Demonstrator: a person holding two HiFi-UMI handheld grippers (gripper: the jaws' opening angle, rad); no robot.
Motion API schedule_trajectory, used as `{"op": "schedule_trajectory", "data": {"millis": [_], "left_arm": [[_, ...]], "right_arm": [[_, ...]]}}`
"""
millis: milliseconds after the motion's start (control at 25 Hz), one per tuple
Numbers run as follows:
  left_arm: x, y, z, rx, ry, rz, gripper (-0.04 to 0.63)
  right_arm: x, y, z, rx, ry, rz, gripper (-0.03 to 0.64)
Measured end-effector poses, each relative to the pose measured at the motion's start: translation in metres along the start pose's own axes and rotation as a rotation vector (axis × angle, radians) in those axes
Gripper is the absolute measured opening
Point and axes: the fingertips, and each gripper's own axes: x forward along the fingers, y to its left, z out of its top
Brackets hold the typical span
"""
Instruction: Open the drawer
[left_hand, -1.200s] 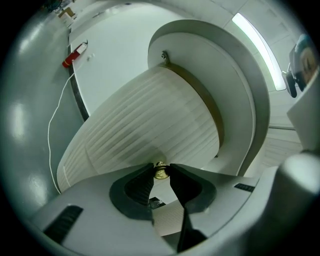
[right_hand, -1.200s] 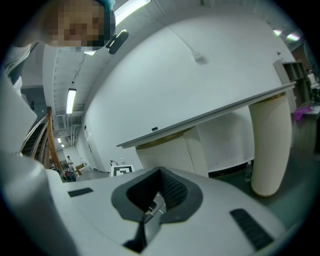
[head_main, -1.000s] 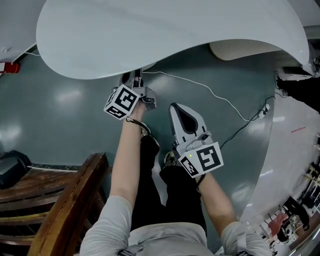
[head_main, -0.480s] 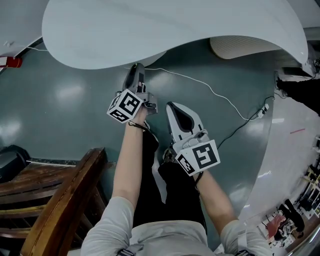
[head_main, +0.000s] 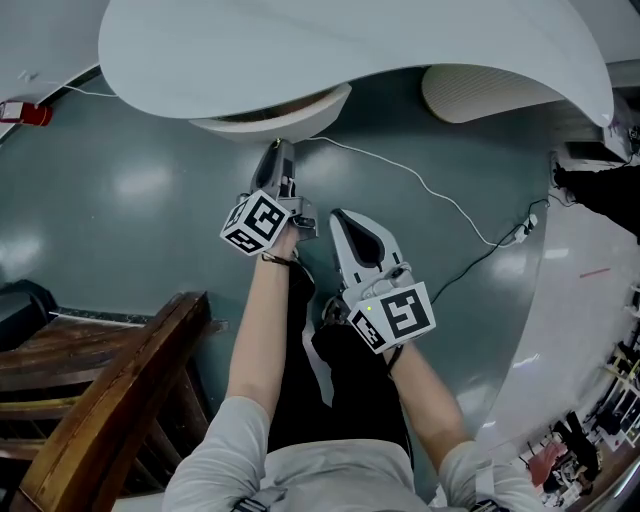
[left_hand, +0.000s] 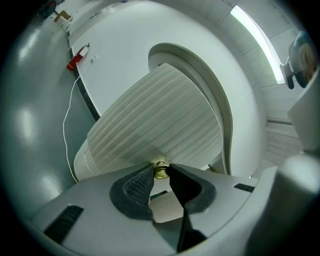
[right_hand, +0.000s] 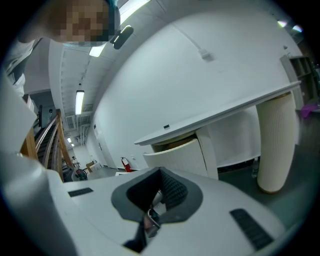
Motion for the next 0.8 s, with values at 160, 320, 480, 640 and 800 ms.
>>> {"op": "schedule_trajectory", "data": {"millis": [160,320,480,640,800], "left_arm": [[-0.009,-0.003,-0.005,0.004,-0.008,0.004,0.101],[-0.021,-0.001,-0.012,-0.001,-0.008,0.014,0.101],[-0.032,-0.001,-0.019,-0.004,0.003,0.041,0.101],[-0.046,-0.002,-0.025,0.003,0.017,0.048,0.101],[-0.062,-0.004,-0.032,0.011,0.044,0.065,0.101]], "right_arm": [[-0.007,0.004,-0.002,-0.004,0.0,0.017,0.01],[-0.019,0.004,-0.006,-0.006,0.012,0.01,0.011],[-0.029,0.006,-0.007,-0.003,0.028,0.011,0.011],[-0.034,0.016,-0.004,0.002,0.034,0.025,0.009],[-0.041,0.027,-0.006,-0.001,0.053,0.042,0.011]]}}
